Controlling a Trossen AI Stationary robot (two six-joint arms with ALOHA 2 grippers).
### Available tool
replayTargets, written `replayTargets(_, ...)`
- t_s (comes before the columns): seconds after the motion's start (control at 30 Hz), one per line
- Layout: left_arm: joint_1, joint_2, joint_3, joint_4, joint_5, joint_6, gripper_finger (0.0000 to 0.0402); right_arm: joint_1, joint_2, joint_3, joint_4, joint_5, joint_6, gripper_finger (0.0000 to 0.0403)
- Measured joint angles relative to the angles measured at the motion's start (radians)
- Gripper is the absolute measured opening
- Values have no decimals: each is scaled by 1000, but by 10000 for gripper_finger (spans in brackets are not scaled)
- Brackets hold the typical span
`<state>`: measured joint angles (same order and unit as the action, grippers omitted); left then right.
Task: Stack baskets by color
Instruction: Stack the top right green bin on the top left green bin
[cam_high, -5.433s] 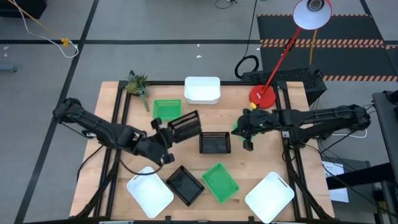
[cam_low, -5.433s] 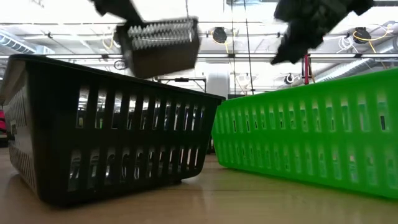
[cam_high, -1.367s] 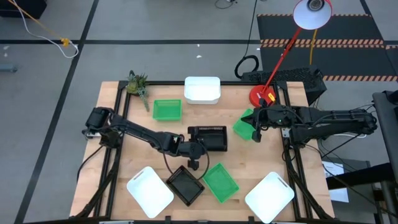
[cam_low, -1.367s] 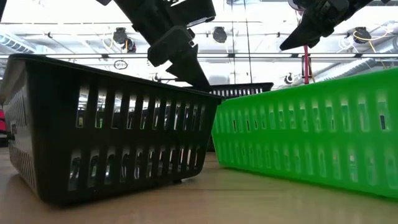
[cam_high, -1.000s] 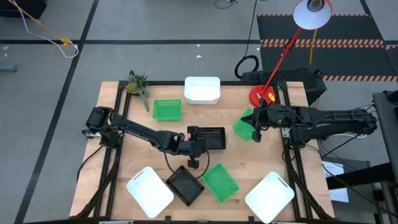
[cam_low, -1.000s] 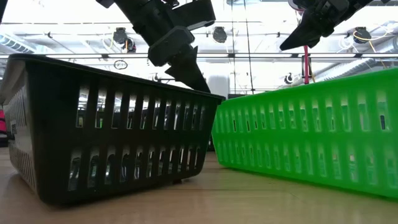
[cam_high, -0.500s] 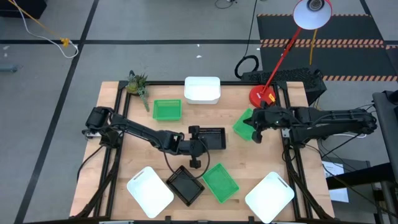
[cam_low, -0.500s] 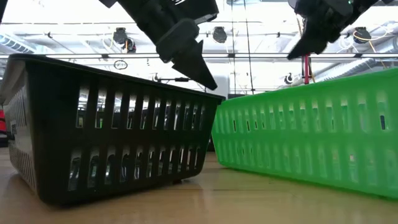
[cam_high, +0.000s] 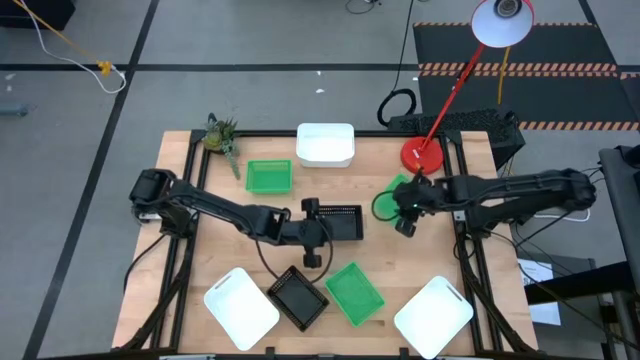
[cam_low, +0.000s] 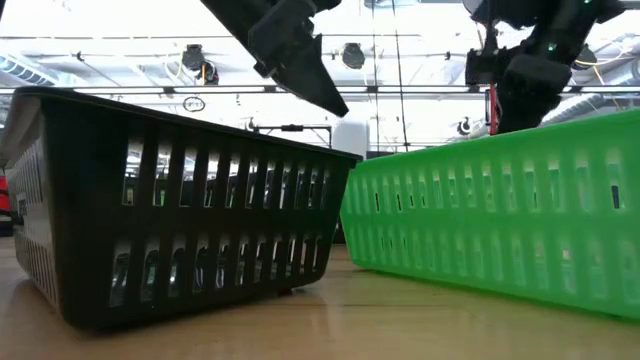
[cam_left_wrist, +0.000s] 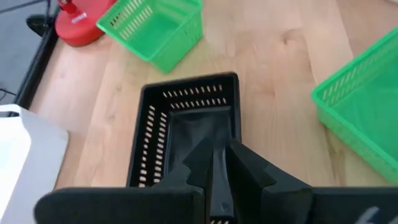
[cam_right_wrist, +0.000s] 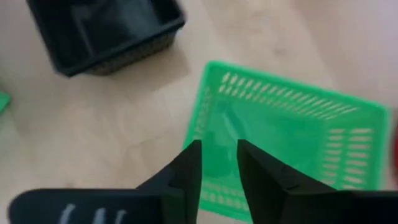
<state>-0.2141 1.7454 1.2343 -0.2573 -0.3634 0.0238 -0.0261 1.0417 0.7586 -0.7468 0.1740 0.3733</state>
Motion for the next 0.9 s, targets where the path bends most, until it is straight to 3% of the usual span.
replayTargets(0.17,1,-12,0,-5,5,-5,47,2,79,0,61,-72,-31,121)
replayTargets(0.7,-2,-20,0,-5,7,-7,47,1,226,0,85,-42,-175,125)
replayTargets(0.9,-2,-20,0,0,7,-7,47,1,258,0,84,-43,-206,93)
